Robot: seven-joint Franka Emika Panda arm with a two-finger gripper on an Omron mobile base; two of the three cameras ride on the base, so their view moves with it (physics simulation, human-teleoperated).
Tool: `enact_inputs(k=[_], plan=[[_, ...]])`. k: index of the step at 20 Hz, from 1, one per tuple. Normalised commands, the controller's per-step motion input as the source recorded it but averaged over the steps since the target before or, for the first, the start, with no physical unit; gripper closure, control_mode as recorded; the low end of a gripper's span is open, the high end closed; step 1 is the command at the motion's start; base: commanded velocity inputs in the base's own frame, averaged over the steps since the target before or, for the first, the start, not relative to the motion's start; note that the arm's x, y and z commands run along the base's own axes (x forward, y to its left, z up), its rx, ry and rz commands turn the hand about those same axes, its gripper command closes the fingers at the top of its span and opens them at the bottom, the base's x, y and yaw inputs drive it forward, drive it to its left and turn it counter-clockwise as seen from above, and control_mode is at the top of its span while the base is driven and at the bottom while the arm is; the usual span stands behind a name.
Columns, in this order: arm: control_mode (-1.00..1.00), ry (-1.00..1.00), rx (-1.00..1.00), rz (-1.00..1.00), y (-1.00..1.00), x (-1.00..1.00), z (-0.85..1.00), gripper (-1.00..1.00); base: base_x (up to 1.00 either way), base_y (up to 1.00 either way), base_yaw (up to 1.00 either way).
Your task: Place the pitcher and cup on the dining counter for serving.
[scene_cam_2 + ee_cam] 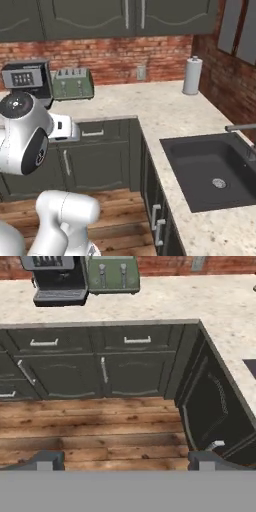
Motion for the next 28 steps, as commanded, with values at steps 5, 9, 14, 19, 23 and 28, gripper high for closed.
enact_inputs(k=[5, 9, 14, 19, 23, 28], plan=[[1.00, 0.00, 0.00, 0.00, 0.00, 0.00, 0.00, -1.00, 0.69, -0.03, -0.63], [1.00, 0.00, 0.00, 0.00, 0.00, 0.00, 0.00, -1.00, 0.07, 0.00, -0.83], [1.00, 0.00, 0.00, 0.00, 0.00, 0.00, 0.00, -1.00, 0.00, 0.00, -0.88], [1.00, 0.00, 0.00, 0.00, 0.00, 0.00, 0.00, -1.00, 0.00, -0.04, -0.85], [1.00, 0.00, 0.00, 0.00, 0.00, 0.00, 0.00, -1.00, -0.01, -0.58, -0.66], [1.00, 0.00, 0.00, 0.00, 0.00, 0.00, 0.00, -1.00, 0.00, -0.74, -0.47]])
